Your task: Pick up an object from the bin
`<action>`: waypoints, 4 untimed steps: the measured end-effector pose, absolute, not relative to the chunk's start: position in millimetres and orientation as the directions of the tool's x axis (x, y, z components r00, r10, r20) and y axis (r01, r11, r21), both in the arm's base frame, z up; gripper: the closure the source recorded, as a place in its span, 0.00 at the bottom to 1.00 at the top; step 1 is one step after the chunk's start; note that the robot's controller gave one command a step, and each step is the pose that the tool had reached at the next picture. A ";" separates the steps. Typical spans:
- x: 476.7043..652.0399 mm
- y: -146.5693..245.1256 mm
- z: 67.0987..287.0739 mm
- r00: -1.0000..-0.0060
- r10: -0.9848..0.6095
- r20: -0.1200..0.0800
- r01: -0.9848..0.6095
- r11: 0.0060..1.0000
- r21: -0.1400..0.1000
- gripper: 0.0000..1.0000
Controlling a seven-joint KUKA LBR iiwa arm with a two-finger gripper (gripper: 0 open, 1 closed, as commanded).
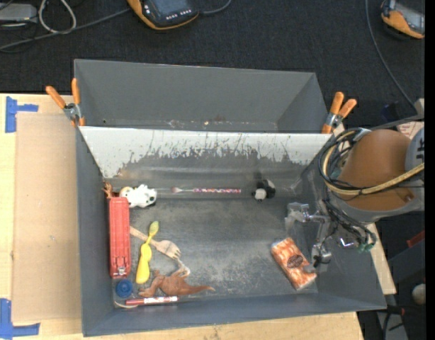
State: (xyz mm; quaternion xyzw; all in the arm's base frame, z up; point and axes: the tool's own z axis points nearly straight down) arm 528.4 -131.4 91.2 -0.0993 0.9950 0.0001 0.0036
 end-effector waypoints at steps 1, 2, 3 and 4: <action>494.3 -151.0 71.0 -0.873 -0.488 0.006 -0.488 0.873 0.005 1.00; 494.4 -150.9 71.0 -0.872 -0.489 0.006 -0.489 0.872 0.005 1.00; 493.8 -144.3 140.5 -0.873 -0.487 0.008 -0.487 0.874 0.010 1.00; 483.3 -146.5 223.2 -0.844 -0.536 0.010 -0.536 0.844 0.015 1.00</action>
Offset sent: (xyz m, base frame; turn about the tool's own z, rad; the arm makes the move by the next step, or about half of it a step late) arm 0.0000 0.0000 0.0000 0.0000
